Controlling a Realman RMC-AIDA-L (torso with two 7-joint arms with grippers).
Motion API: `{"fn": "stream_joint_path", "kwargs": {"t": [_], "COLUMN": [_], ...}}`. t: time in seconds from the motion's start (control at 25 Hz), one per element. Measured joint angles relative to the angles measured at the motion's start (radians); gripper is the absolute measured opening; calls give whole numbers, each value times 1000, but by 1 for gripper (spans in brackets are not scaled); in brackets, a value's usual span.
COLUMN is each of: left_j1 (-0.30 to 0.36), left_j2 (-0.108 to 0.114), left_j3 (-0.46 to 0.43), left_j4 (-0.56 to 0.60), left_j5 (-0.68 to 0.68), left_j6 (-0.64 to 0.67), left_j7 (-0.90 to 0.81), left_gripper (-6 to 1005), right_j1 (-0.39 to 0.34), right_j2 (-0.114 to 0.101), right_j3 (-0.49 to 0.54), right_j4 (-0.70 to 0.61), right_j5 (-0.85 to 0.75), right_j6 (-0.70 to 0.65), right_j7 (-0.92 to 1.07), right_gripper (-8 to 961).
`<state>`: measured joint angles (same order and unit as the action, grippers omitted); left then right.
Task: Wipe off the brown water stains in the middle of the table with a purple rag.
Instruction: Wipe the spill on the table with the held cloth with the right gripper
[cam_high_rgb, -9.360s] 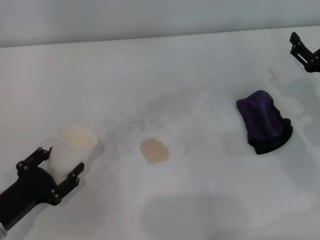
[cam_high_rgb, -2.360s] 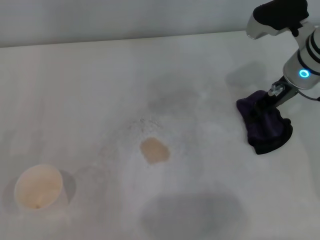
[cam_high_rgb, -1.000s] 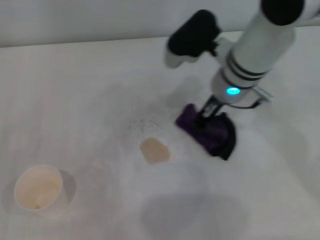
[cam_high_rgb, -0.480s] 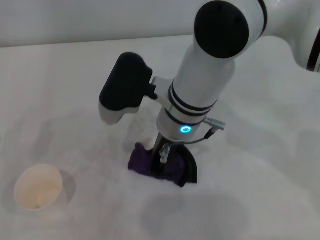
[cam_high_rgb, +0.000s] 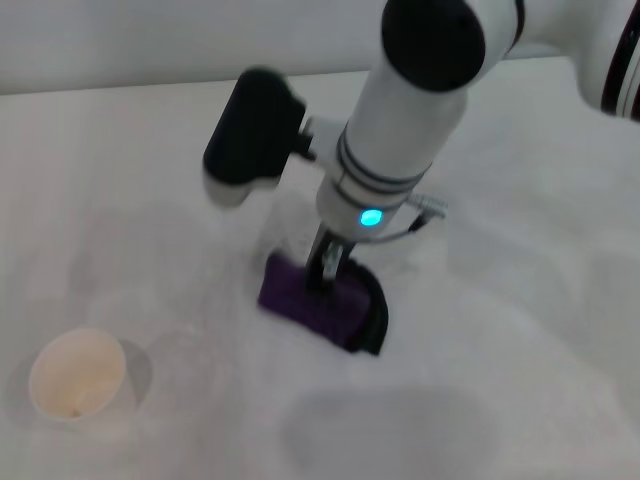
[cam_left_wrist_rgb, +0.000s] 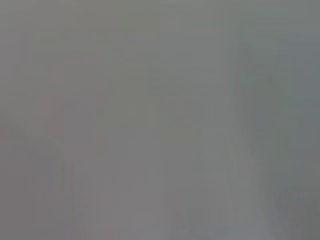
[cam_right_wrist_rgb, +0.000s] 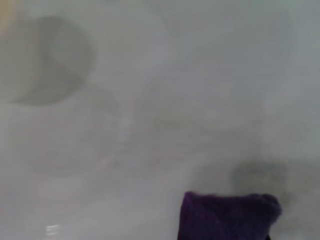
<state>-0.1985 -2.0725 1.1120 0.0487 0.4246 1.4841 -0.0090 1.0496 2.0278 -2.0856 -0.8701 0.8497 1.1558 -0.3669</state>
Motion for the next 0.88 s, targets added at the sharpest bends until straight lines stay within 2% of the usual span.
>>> {"fn": "stream_joint_path", "kwargs": {"t": [0.28,0.48,0.72,0.88], "left_j1": [15,16,16,16], "left_j2": [-1,0,1,2], "left_j3": [0,-2,-2,-5], "left_j4": [1,1,6,9], "left_j5": [0,-3,-6,-7], "left_j6": [1,1,1,1], "left_j7": [1,2,3,3], "left_gripper": [876,876,876,877], "right_j1": [64,73,76,78], "right_j2": [0,0,0,0], "right_j3": [30,31,-18,-8], "right_j4": [166,172,98,100], "right_j5": [-45,-40,122,260], "right_j6": [-73,-65,32,106], "right_j7": [18,42,-7,-97], "right_gripper": [71,71,71,71]}}
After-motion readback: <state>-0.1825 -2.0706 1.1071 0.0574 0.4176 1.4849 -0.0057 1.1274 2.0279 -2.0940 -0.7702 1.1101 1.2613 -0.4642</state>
